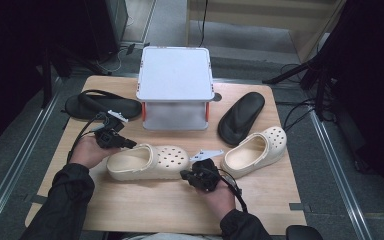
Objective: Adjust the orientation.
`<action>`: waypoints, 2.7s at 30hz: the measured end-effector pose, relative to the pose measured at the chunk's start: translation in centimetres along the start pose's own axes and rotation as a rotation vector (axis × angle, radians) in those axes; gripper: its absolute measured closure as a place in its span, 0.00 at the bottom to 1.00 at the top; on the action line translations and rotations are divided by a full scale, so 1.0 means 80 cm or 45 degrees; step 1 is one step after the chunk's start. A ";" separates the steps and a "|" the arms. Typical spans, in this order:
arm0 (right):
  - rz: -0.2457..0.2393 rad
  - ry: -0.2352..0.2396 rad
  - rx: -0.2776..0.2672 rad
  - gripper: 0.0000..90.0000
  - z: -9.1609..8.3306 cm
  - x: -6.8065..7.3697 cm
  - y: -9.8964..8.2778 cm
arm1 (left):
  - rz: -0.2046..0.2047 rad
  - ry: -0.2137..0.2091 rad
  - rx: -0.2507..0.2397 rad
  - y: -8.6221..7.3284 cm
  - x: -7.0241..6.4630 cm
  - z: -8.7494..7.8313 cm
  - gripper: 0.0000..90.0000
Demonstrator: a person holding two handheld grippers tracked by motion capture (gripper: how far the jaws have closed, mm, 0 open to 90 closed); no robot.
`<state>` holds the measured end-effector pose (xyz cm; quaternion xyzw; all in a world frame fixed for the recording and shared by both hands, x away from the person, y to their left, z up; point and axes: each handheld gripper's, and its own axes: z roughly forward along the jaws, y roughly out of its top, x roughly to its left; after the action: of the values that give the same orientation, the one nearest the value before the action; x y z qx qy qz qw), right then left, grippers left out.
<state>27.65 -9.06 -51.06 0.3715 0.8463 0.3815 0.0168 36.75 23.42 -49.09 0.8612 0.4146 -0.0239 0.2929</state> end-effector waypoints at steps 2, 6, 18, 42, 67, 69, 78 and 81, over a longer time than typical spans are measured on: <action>0.016 0.005 -0.004 1.00 0.000 -0.003 0.002 | -0.001 -0.004 -0.003 -0.003 -0.002 0.000 1.00; 0.013 -0.010 -0.015 1.00 0.000 -0.009 0.008 | 0.002 -0.015 -0.002 -0.008 -0.006 -0.001 1.00; -0.020 0.008 0.007 1.00 0.009 -0.017 0.025 | -0.012 -0.024 -0.001 -0.018 -0.017 -0.002 1.00; -0.069 0.085 0.026 1.00 0.027 -0.014 0.044 | -0.058 -0.027 -0.078 -0.060 -0.064 -0.013 1.00; -0.049 0.063 -0.001 1.00 0.055 -0.025 0.077 | -0.209 -0.015 -0.161 -0.069 -0.079 -0.014 0.99; -0.054 0.061 0.000 1.00 0.054 -0.025 0.077 | -0.208 -0.010 -0.162 -0.070 -0.077 -0.015 0.96; -0.069 0.048 -0.021 0.89 0.037 -0.029 0.076 | -0.225 -0.009 -0.207 -0.070 -0.071 -0.026 0.82; -0.069 0.045 -0.033 0.83 0.025 -0.032 0.074 | -0.244 -0.007 -0.245 -0.064 -0.068 -0.034 0.70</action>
<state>33.76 -6.88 -49.26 0.3414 0.8512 0.3983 0.0171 28.86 23.53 -47.79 0.7855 0.4948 -0.0142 0.3715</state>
